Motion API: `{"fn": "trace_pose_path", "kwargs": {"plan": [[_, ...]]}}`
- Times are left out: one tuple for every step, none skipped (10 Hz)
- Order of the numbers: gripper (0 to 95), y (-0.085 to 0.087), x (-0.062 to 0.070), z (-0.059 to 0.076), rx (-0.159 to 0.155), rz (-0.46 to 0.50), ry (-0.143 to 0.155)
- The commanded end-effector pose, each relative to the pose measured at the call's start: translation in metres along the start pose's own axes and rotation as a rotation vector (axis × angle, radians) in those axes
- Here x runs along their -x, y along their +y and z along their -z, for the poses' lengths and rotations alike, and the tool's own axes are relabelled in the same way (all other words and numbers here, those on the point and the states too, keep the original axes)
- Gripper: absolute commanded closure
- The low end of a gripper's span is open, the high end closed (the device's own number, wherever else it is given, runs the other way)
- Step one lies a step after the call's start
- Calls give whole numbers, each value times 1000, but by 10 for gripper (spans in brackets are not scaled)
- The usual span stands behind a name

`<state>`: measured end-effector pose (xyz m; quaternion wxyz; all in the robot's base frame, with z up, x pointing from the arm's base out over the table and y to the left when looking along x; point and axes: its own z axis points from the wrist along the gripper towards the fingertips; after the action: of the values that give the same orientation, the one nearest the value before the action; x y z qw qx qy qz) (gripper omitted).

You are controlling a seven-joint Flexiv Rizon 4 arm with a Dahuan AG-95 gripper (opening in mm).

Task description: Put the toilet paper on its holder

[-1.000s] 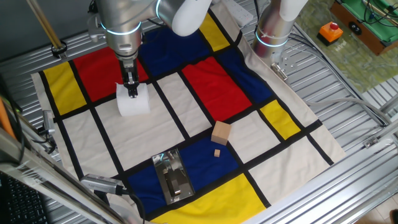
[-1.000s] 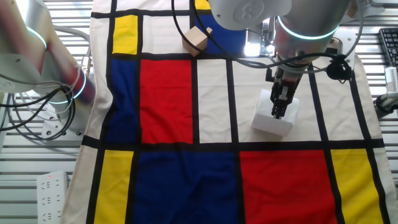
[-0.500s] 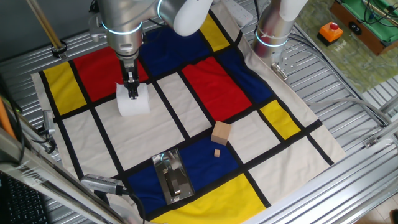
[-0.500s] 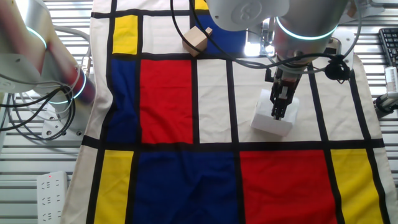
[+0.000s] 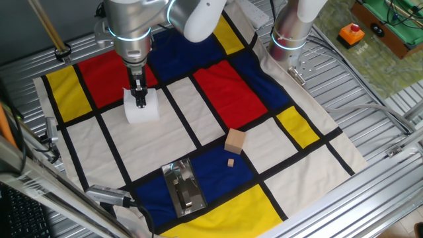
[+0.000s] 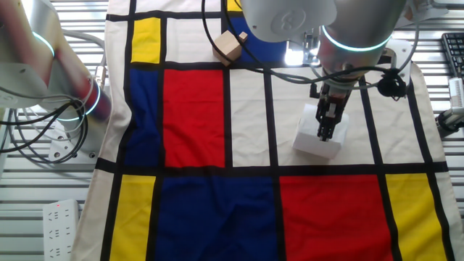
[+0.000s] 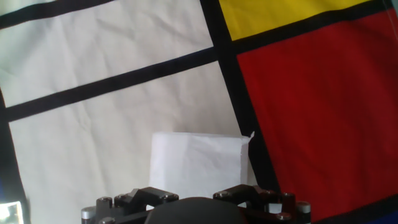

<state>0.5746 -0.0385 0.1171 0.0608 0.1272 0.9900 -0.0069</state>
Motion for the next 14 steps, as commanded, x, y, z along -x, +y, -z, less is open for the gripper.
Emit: {"fn": "trace_pose_path", "kwargs": {"plan": [[0,-1,1,-4,0,0,-1],[0,-2,1,-6,2,0,-4],[0,-2,1,-9,2,0,-5],[0,-3,1,-10,2,0,-7],[0,-4,1,-12,4,1,-11],[0,-4,2,-15,5,0,-13],[0,-3,2,-18,8,0,-17],[0,-1,2,-20,7,0,-18],[0,0,2,-21,6,0,-20],[0,1,2,-25,6,0,-22],[0,0,3,-28,6,0,-23],[0,0,3,-29,7,0,-24],[0,1,3,-31,7,0,-27],[0,1,3,-34,7,0,-29]]}}
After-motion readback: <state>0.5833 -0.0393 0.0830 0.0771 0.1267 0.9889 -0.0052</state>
